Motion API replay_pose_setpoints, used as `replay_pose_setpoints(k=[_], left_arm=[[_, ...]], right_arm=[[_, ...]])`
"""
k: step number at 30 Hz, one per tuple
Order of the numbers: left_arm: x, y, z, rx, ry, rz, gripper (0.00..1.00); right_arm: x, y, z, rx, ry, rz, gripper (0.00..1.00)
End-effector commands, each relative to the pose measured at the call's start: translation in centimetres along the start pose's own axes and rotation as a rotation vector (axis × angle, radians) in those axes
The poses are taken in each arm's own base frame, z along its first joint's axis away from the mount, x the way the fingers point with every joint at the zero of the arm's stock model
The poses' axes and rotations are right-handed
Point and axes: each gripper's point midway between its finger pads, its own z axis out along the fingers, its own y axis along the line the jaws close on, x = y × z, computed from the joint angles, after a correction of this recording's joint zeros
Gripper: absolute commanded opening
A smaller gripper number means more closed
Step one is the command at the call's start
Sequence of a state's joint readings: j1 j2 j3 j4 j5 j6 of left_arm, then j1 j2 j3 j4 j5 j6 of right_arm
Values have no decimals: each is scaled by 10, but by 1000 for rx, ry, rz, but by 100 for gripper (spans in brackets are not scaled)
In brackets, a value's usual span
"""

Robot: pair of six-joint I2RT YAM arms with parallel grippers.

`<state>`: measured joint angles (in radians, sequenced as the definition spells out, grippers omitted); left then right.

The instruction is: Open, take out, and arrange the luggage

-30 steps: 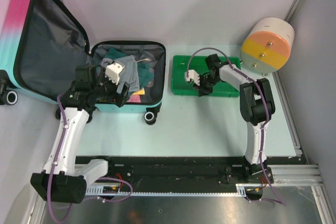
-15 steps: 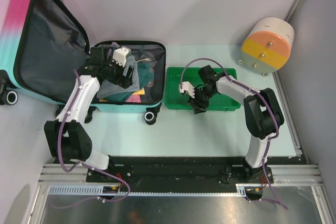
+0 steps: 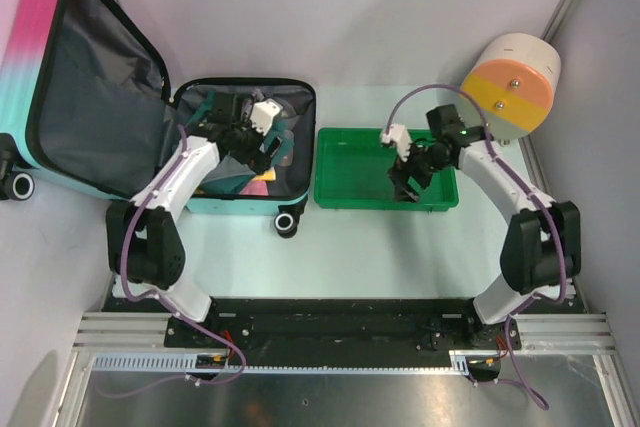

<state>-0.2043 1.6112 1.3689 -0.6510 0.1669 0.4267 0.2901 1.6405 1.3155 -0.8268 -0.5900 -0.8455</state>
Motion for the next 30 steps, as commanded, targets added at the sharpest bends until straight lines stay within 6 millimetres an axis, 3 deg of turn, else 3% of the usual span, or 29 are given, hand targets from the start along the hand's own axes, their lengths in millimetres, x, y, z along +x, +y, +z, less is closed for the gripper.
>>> replay_pose_setpoints(k=[1, 6, 12, 17, 23, 30], left_arm=[[-6, 17, 18, -137, 28, 38, 100], [5, 17, 32, -226, 121, 128, 100], [26, 27, 24, -366, 171, 131, 100], [30, 34, 17, -407, 179, 135, 99], [8, 40, 15, -377, 106, 65, 94], [-14, 28, 9, -238, 8, -71, 94]], right_arm=[[-7, -9, -38, 68, -82, 95, 85], [-2, -28, -54, 144, -107, 137, 85], [0, -39, -57, 172, -123, 165, 85], [-4, -45, -53, 177, -144, 170, 86], [-10, -54, -50, 154, -143, 187, 85], [-8, -56, -47, 128, -120, 194, 84]])
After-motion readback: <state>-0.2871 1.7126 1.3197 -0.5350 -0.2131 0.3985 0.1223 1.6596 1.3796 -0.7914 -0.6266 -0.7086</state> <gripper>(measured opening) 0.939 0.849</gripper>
